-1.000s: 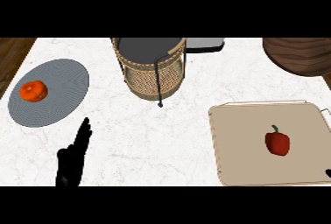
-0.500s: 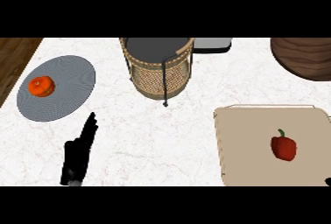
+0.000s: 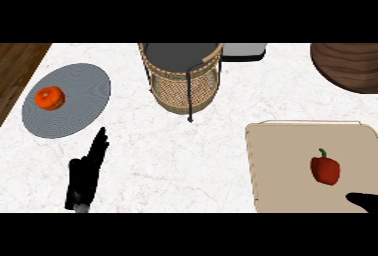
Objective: Pick the bell pepper from the tray and place it in the tiered basket
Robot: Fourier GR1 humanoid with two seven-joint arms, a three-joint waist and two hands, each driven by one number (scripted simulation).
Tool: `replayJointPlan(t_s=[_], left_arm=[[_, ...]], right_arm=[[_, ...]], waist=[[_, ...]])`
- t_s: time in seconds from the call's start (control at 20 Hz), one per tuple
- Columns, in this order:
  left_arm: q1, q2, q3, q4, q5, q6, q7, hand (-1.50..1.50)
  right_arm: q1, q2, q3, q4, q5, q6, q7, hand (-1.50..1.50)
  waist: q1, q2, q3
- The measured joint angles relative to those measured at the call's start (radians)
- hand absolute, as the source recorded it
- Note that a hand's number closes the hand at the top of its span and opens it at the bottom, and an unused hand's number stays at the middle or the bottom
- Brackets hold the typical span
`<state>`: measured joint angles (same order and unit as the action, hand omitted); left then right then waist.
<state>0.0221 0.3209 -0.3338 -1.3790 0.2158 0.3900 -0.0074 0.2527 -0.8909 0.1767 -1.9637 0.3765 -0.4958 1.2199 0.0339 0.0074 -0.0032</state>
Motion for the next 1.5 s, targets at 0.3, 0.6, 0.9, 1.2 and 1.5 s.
replayJointPlan(t_s=[0.3, 0.6, 0.9, 1.2, 1.5], left_arm=[[0.003, -0.018, -0.006, 0.011, -0.013, 0.001, -0.011, 0.00], [0.001, -0.027, 0.006, 0.010, -0.020, 0.004, -0.004, 0.00], [-0.001, -0.033, 0.015, 0.018, -0.026, 0.000, -0.004, 0.00], [0.015, -0.038, 0.016, 0.015, -0.035, 0.001, -0.014, 0.00], [0.016, -0.044, 0.036, 0.033, -0.032, -0.013, -0.027, 0.00]], right_arm=[[-0.118, 0.067, 0.076, 0.115, 0.015, 0.066, 0.036, -1.50], [-0.253, 0.146, 0.104, 0.216, 0.019, 0.121, 0.036, -1.50], [-0.321, 0.196, 0.114, 0.316, -0.006, 0.183, 0.032, -1.50], [-0.361, 0.230, 0.116, 0.396, -0.049, 0.251, 0.033, -1.50], [-0.400, 0.263, 0.098, 0.460, -0.072, 0.290, 0.019, -1.50]], waist=[[0.005, 0.001, 0.001], [-0.006, -0.002, 0.002], [-0.011, -0.004, 0.001], [-0.016, -0.005, 0.002], [-0.023, -0.006, 0.002]])
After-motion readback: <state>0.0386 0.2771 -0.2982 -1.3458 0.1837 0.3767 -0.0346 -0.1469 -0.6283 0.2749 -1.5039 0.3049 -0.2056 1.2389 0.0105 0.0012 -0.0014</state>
